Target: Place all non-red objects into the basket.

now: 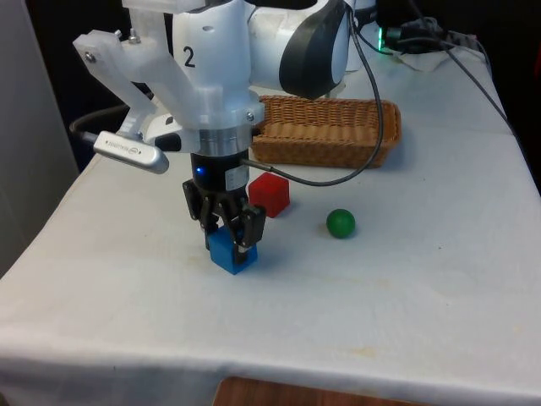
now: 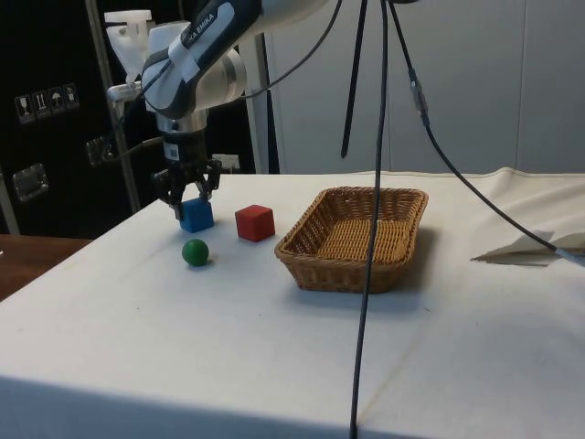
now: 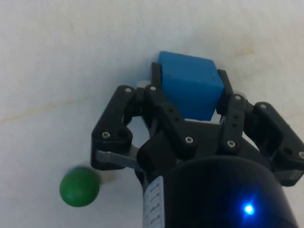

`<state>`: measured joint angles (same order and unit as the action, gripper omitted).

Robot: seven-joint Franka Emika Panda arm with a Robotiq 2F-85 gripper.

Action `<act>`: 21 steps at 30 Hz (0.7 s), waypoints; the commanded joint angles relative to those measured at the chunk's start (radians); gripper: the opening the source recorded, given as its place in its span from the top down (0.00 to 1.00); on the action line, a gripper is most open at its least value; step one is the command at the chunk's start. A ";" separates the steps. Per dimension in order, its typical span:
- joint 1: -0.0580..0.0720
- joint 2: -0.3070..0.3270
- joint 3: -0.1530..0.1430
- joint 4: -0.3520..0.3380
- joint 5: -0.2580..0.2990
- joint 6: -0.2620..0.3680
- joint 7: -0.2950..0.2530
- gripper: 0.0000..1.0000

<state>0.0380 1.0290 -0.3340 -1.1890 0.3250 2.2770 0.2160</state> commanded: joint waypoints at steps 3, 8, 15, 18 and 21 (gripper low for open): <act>-0.002 -0.004 0.001 0.002 0.001 -0.005 0.000 0.96; 0.004 -0.034 -0.009 -0.004 -0.002 -0.028 -0.006 0.96; 0.010 -0.077 -0.019 -0.023 -0.002 -0.066 -0.026 0.96; 0.019 -0.114 -0.024 -0.057 -0.008 -0.070 -0.037 0.96; 0.027 -0.154 -0.030 -0.092 -0.012 -0.080 -0.051 0.96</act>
<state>0.0610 0.8830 -0.3620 -1.2720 0.3150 2.1920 0.1660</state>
